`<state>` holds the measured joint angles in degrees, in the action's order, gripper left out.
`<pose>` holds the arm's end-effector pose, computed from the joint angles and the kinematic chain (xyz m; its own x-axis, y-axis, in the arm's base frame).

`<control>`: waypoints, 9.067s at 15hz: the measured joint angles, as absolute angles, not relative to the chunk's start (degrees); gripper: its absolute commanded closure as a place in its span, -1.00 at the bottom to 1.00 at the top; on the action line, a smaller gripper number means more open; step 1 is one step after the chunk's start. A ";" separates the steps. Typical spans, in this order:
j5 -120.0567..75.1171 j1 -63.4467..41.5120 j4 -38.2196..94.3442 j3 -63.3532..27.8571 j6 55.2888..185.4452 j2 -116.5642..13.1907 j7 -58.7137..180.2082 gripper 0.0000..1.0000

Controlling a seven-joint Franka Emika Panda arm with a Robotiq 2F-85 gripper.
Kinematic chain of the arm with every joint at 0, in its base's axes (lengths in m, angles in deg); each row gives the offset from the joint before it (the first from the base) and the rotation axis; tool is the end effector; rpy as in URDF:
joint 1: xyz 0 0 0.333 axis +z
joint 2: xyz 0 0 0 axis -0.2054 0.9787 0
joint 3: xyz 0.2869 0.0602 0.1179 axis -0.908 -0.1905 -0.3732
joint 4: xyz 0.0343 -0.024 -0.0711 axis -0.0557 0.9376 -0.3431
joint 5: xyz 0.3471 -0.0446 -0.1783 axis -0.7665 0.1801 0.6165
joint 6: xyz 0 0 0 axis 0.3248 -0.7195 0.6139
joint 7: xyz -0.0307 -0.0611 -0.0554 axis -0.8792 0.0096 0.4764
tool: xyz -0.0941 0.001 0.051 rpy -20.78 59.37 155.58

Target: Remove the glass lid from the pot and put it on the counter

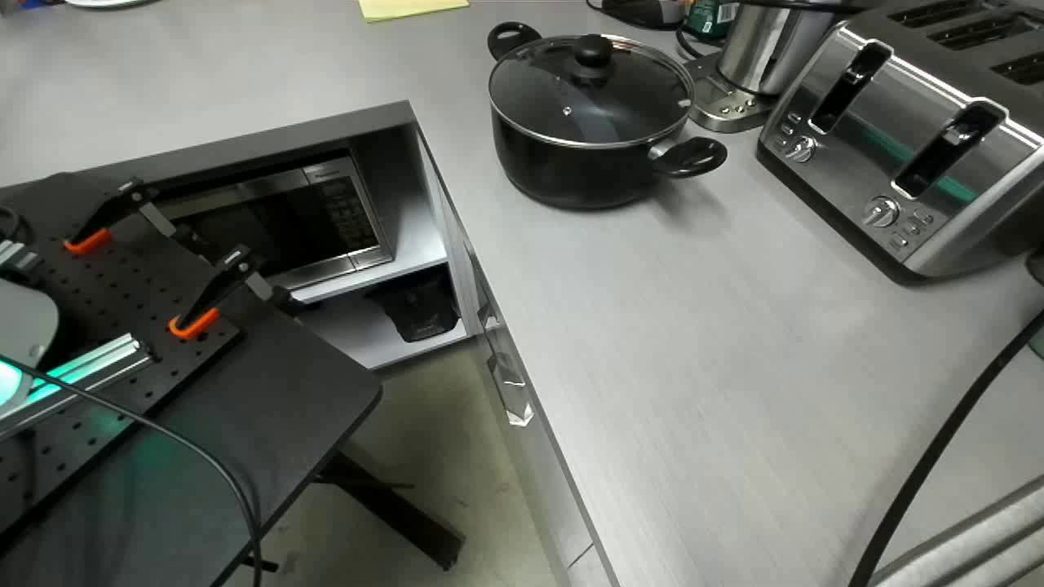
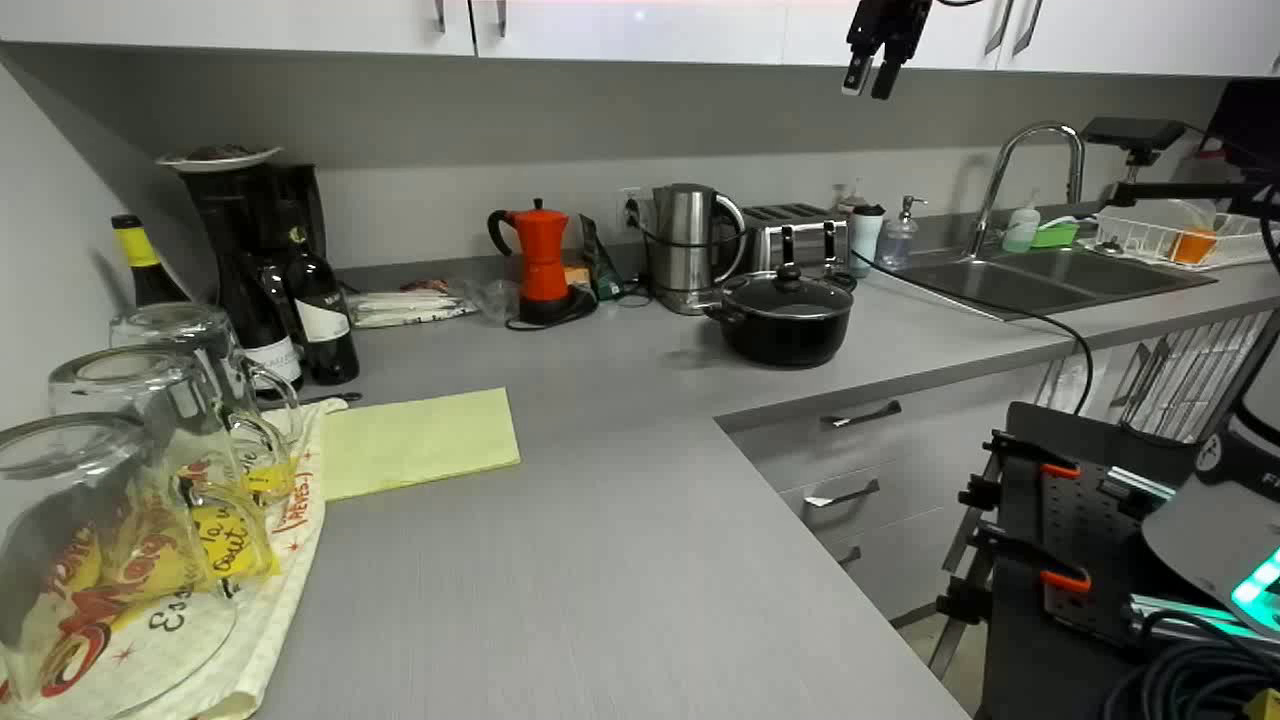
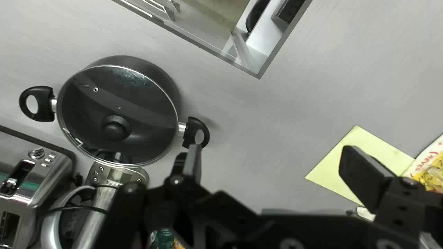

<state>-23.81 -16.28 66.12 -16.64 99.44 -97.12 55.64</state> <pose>0.4137 -0.0764 0.5664 0.9678 -0.1397 0.2092 -0.1399 -0.9901 -0.0139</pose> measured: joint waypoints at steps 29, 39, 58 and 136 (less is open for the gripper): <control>-24.78 -20.62 38.78 -13.28 99.20 -52.30 53.64 -1.00; -28.14 -27.76 28.11 -12.47 95.61 -39.16 54.01 -1.00; -29.77 -31.78 14.39 -11.10 89.81 -26.25 63.86 -1.00; -14.15 -9.85 -9.05 -19.79 94.16 -5.68 39.79 -1.00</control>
